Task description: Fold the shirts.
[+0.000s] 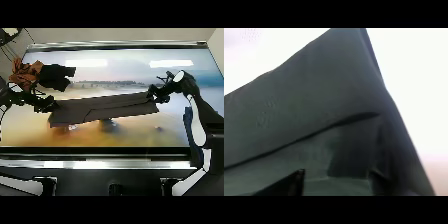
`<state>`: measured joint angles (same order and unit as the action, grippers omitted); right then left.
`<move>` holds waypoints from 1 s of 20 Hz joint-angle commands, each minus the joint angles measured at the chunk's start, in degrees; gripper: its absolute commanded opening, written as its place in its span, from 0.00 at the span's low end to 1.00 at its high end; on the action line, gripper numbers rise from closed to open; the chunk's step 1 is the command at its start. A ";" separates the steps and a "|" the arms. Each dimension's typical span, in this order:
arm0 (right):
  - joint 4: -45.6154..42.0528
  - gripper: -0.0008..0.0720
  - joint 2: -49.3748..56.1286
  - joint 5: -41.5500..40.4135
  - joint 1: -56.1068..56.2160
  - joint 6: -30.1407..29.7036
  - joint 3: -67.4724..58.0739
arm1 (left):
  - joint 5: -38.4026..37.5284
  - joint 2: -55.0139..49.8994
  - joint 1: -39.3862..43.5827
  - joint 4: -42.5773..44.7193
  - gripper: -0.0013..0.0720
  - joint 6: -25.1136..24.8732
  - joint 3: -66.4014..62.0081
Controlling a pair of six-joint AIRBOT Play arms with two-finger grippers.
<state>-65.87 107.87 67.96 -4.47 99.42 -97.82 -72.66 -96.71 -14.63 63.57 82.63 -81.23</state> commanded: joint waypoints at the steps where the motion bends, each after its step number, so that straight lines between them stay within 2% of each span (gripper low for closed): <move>1: 2.40 0.87 -1.64 3.37 -5.64 -2.80 -0.66 | -4.44 -0.44 -0.85 -0.02 0.63 -2.54 -2.54; 3: 2.47 0.88 -1.05 6.43 -9.11 -2.78 -0.63 | -5.18 1.51 -0.81 -0.20 0.63 -2.69 -2.95; 5: 4.17 0.94 0.90 7.37 -9.79 -2.84 -0.63 | -5.16 4.07 -0.11 -0.83 0.63 -2.73 -2.95; 10: 11.06 0.94 6.75 6.80 -7.50 -4.13 -0.63 | -5.07 11.34 2.93 -2.91 0.63 -3.15 -2.95; 13: 11.19 0.92 8.07 4.04 -4.57 -4.07 -0.63 | -4.68 14.36 5.40 -5.18 0.63 -3.13 -2.95; 14: 11.21 0.85 8.04 2.29 -3.72 -4.04 -0.66 | -4.68 14.71 6.47 -5.86 0.63 -3.15 -2.95; 15: 11.65 0.49 7.89 0.81 -3.06 -3.85 -0.66 | -4.68 14.71 7.63 -6.25 0.63 -3.13 -2.95; 16: 12.96 0.07 7.48 0.72 -2.75 -3.32 -0.66 | -4.35 14.58 9.05 -6.43 0.63 -3.13 -2.84; 18: 14.69 0.08 4.63 2.43 -2.71 -5.99 -0.68 | -1.16 14.43 12.44 -6.58 0.62 -3.13 -1.79; 19: 14.62 0.08 2.25 4.31 -2.71 -7.32 -0.66 | 1.75 14.34 14.80 -6.93 0.39 -3.13 -0.52; 20: 14.60 0.07 -0.83 6.03 -2.67 -8.85 -0.66 | 5.31 14.14 17.59 -7.82 0.05 -3.17 1.31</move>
<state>-53.08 111.66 71.07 -7.62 93.76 -98.43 -73.93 -82.65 -2.48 57.54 79.55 -82.39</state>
